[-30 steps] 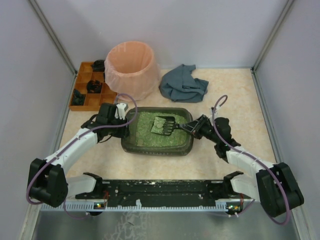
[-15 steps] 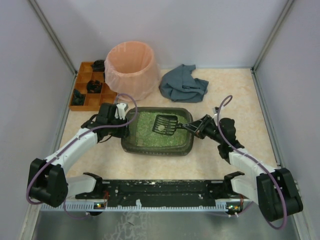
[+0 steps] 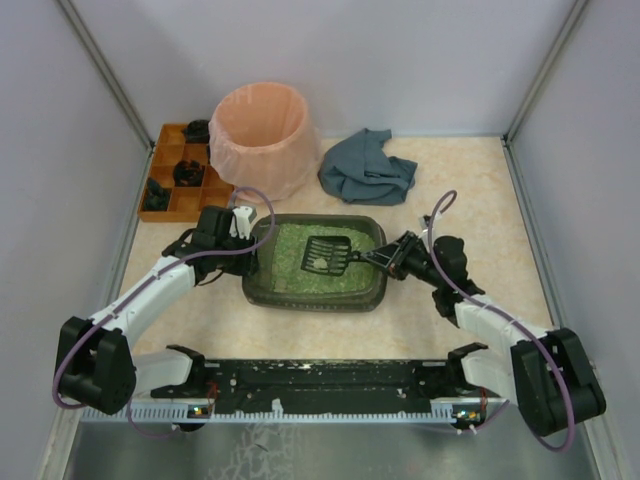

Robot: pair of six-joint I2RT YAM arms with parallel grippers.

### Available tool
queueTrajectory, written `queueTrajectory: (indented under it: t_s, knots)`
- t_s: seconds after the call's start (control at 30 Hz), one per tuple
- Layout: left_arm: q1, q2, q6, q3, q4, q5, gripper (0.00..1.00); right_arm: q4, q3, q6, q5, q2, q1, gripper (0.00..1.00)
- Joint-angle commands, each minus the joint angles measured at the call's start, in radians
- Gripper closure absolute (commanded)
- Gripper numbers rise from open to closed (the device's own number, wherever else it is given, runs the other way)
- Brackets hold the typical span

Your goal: Clean the litter box

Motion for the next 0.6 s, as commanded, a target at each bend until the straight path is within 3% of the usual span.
queueTrajectory:
  t_s: [0.0,0.07,0.17,0.3,0.4,0.5,0.57]
  knots:
    - [-0.019,0.0,-0.002,0.014,0.018,0.075,0.54,0.113,0.065,-0.026,-0.04,0.035,0.041,1.0]
    - [-0.018,0.002,-0.001,0.016,0.018,0.07,0.54,0.097,0.084,-0.038,-0.077,0.052,0.038,1.0]
    - [-0.019,0.003,-0.001,0.017,0.016,0.074,0.54,0.055,0.037,0.005,0.067,0.006,0.037,1.0]
    - [-0.019,0.0,0.0,0.016,0.02,0.072,0.54,0.129,0.099,-0.031,-0.077,0.079,0.059,1.0]
    - [-0.019,0.007,-0.002,0.017,0.018,0.08,0.53,0.007,0.058,-0.007,0.086,0.01,0.051,1.0]
    - [-0.019,0.004,-0.001,0.016,0.017,0.072,0.54,0.093,0.09,-0.04,-0.027,0.037,0.067,1.0]
    - [-0.019,0.003,0.0,0.017,0.017,0.066,0.54,0.057,0.116,-0.057,-0.068,0.055,0.059,1.0]
